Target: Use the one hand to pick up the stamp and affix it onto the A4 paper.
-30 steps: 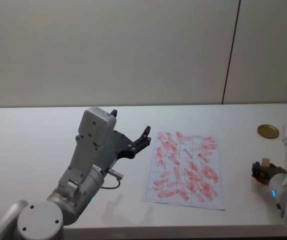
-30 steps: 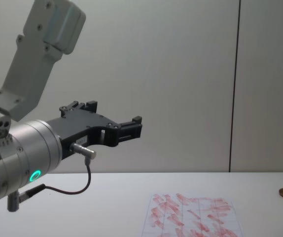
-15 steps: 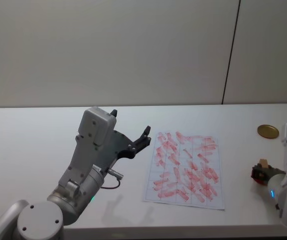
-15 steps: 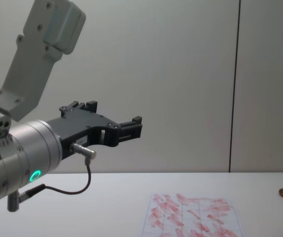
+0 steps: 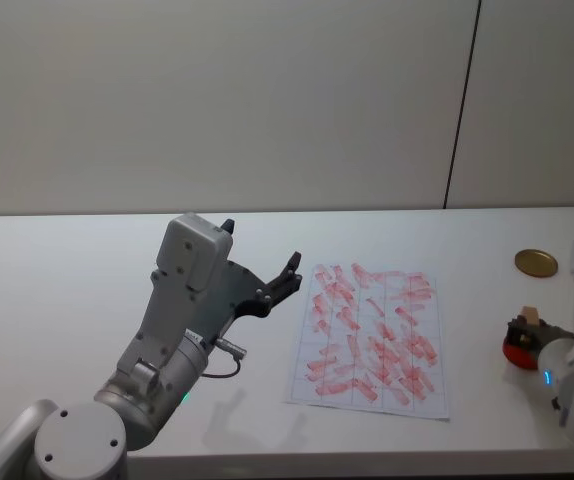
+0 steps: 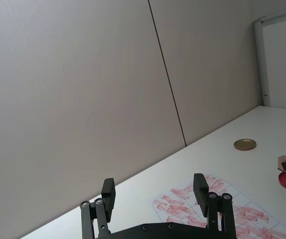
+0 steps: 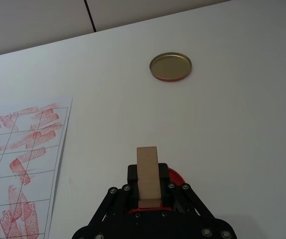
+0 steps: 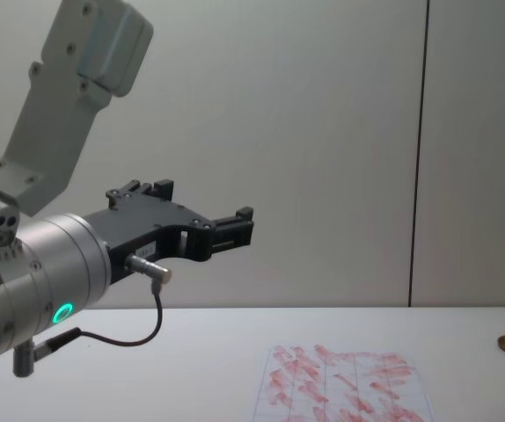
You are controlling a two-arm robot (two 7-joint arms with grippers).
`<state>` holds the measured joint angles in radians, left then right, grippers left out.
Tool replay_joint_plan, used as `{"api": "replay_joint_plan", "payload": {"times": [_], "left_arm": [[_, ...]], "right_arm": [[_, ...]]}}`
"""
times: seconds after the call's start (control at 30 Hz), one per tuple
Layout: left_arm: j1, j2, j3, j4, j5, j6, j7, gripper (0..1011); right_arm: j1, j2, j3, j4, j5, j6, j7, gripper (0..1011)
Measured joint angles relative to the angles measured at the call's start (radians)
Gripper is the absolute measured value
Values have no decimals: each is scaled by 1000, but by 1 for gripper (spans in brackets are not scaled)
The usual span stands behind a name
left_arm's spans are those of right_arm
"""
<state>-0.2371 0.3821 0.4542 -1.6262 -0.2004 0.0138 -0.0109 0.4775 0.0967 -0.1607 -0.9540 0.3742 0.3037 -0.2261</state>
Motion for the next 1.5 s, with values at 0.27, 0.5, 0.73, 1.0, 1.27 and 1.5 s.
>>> {"api": "replay_joint_plan", "payload": {"times": [0.27, 0.5, 0.73, 1.0, 1.27, 1.5], "left_arm": [[0, 0, 0, 0, 0, 0, 0, 993], [0, 0, 0, 0, 0, 0, 0, 993], [0, 0, 0, 0, 0, 0, 0, 993], [0, 0, 0, 0, 0, 0, 0, 993], [0, 0, 0, 0, 0, 0, 0, 993], [0, 0, 0, 0, 0, 0, 0, 993]], "right_arm": [[-1, 0, 6, -13, 5, 25, -12, 221], [8, -4, 8, 3, 4, 46, -21, 221], [23, -10, 8, 35, -1, 60, -23, 220], [44, -17, 7, 81, -7, 63, -22, 220], [68, -25, 7, 132, -10, 64, -19, 220], [82, -30, 9, 167, -9, 64, -14, 220]]}}
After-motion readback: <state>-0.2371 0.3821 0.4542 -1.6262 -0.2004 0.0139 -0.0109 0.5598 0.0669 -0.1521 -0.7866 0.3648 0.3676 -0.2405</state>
